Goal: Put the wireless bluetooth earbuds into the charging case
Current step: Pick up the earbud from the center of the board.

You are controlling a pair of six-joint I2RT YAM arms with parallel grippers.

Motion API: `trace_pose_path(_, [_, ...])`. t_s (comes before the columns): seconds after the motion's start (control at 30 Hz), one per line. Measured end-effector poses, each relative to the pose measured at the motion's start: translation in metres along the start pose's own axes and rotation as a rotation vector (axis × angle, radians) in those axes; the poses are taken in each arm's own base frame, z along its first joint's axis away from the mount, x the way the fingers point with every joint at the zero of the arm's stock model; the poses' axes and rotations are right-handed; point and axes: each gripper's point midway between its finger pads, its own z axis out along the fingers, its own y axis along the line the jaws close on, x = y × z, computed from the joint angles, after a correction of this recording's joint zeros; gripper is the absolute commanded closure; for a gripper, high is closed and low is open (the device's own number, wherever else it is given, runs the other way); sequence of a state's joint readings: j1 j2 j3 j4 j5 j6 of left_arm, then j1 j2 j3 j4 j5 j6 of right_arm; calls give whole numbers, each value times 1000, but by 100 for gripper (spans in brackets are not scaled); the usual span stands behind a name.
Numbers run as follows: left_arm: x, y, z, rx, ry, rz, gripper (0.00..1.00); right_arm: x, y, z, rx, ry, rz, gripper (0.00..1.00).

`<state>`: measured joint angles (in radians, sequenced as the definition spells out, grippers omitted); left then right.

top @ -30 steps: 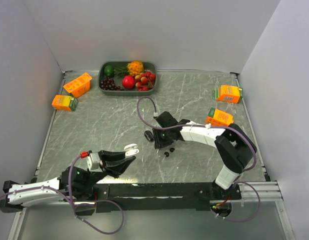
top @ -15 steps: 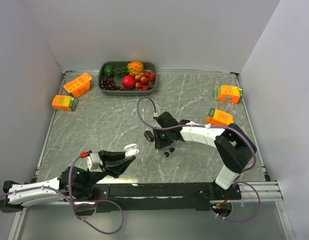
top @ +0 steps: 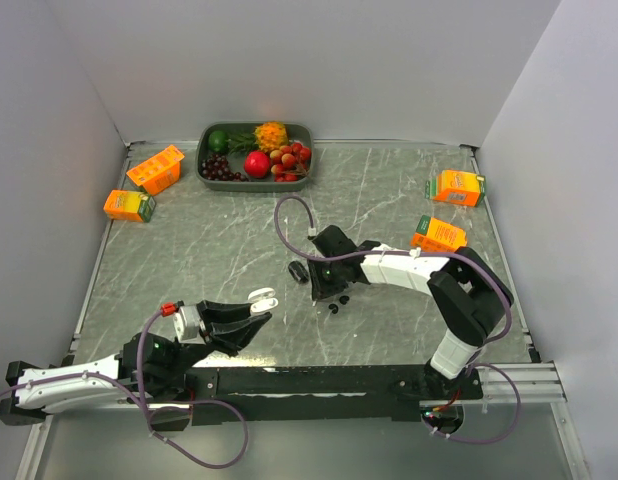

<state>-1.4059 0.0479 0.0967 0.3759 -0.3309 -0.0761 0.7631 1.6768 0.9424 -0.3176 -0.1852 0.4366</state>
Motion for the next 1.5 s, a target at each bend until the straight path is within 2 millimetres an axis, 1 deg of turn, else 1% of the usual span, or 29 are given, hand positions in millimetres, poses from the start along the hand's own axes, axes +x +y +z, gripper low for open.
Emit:
trace_pose_path(0.2, [0,0,0,0,0,0,99,0,0,2,-4,2,0,80])
trace_pose_path(0.23, [0,0,0,0,0,0,99,0,1,2,-6,2,-1,84])
trace_pose_path(0.4, [0,0,0,1,1,0,99,-1,3,2,-18,-2,-1,94])
trace_pose_path(0.47, [0,0,0,1,1,0,99,-1,3,2,-20,-2,-2,100])
trace_pose_path(0.67, [1,0,0,0,3,1,99,-1,2,1,-23,-19,-4,100])
trace_pose_path(0.77, [2,0,1,-1,5,2,99,1,-2,-7,-4,-33,-2,100])
trace_pose_path(0.83, [3,1,1,-7,12,7,99,0,-2,-20,3,-56,5,100])
trace_pose_path(0.9, [6,2,3,-16,19,13,99,-9,2,-39,0,-112,12,100])
trace_pose_path(1.03, [10,8,8,-55,28,39,99,-30,14,-90,-34,-264,29,100])
trace_pose_path(1.1, [10,12,11,-78,22,63,99,-37,21,-115,-53,-329,33,100])
trace_pose_path(1.27, [13,23,19,-142,16,132,99,-53,38,-171,-69,-453,36,100])
trace_pose_path(1.4, [18,31,27,-192,19,193,99,-61,51,-207,-63,-527,41,100])
trace_pose_path(1.5, [23,37,32,-226,23,242,99,-61,61,-227,-45,-566,29,100])
